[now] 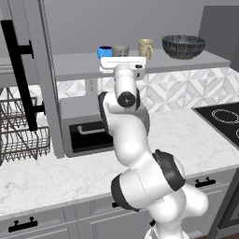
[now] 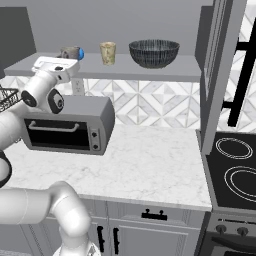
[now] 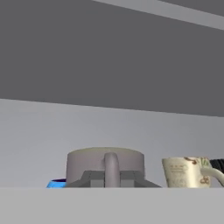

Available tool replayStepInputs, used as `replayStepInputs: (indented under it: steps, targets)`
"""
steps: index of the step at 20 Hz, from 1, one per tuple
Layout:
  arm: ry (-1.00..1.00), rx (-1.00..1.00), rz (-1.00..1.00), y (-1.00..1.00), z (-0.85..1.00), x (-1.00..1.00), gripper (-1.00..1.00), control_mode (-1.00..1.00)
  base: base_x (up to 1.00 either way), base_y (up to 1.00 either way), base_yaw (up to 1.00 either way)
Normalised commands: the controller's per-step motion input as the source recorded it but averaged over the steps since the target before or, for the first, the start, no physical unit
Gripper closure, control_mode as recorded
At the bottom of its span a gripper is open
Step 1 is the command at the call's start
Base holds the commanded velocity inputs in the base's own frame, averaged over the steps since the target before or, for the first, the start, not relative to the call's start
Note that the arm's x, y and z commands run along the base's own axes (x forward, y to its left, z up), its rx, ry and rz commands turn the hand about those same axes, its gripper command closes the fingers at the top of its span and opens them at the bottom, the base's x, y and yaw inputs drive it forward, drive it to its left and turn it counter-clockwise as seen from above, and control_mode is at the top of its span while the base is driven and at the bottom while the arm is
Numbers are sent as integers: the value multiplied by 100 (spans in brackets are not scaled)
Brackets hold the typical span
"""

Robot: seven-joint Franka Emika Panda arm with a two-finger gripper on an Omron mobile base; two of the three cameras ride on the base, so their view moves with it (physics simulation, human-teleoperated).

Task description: Gather all objects into one cabinet and sort the glasses and bowls to opposite sides.

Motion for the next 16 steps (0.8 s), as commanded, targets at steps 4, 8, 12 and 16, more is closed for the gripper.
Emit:
replayStepInputs:
  steps: [4, 8, 12, 16]
  targets:
    - [0, 2, 0, -1, 0, 1, 100, -100, 0, 0, 0]
    - [0, 8, 0, -13, -6, 17, 100, -100, 0, 0, 0]
    - [0, 0, 0, 0, 0, 0, 100, -100, 0, 0, 0]
    - [0, 6, 0, 0, -10, 0, 100, -100, 0, 0, 0]
